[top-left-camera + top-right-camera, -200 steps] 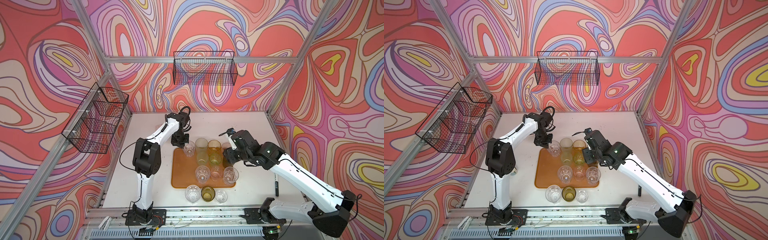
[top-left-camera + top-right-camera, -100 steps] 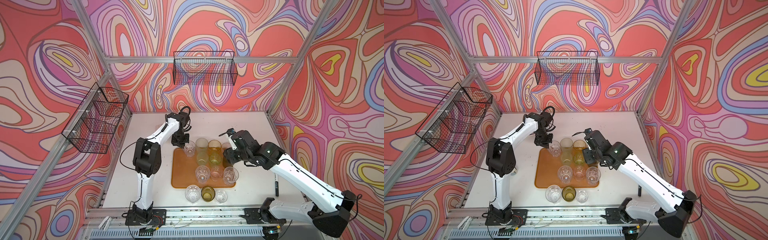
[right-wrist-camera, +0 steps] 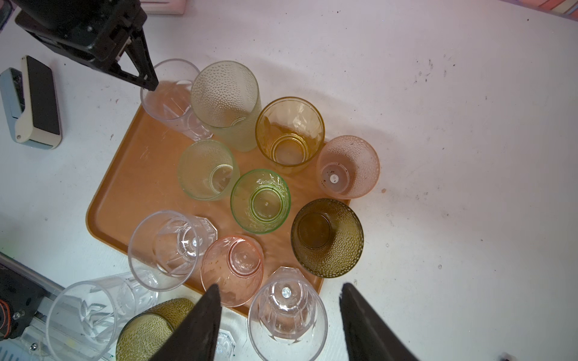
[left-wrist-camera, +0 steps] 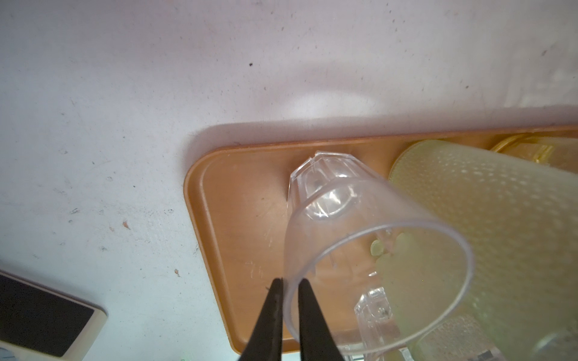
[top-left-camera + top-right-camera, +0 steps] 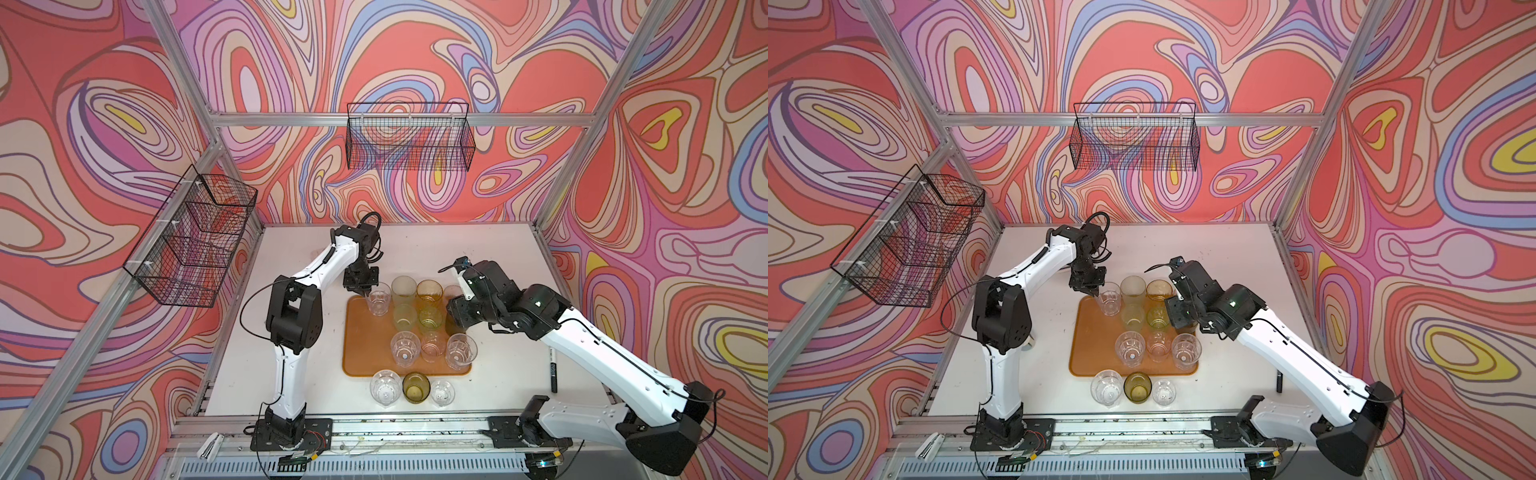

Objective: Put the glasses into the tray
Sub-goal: 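Lower the clear tumbler onto the tray beside the pale textured glass, then open the left gripper to release the clear tumbler on the tray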

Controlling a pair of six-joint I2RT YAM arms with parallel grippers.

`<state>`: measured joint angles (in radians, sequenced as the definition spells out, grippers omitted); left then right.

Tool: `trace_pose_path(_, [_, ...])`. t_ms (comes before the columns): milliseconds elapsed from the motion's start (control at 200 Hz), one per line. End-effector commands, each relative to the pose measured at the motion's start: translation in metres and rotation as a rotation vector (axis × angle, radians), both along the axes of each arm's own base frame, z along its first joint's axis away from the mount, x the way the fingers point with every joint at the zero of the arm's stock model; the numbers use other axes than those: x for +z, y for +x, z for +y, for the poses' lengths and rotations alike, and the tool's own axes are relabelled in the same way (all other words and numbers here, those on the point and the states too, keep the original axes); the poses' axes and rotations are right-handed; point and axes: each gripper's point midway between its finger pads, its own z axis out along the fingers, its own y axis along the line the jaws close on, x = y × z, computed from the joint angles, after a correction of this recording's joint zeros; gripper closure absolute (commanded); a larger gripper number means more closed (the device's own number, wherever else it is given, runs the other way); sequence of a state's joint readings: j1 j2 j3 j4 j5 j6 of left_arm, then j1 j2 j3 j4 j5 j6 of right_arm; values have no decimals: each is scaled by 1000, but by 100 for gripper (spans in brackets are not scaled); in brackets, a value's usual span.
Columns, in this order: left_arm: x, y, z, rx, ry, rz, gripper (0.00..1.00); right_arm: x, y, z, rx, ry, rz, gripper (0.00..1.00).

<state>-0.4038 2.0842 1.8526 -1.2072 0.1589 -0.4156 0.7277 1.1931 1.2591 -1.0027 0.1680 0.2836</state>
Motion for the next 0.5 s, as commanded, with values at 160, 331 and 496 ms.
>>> trace_pose_path(160, [-3, 0, 1, 14, -12, 15, 82, 4, -1, -4, -19, 6, -12, 38])
trace_pose_path(331, [4, 2, 0, 21, -23, -5, 72, 5, -1, -5, -23, 8, -14, 38])
trace_pose_path(496, [18, 2, 1, 20, -25, -32, 70, 5, 0, -4, -26, 13, -15, 38])
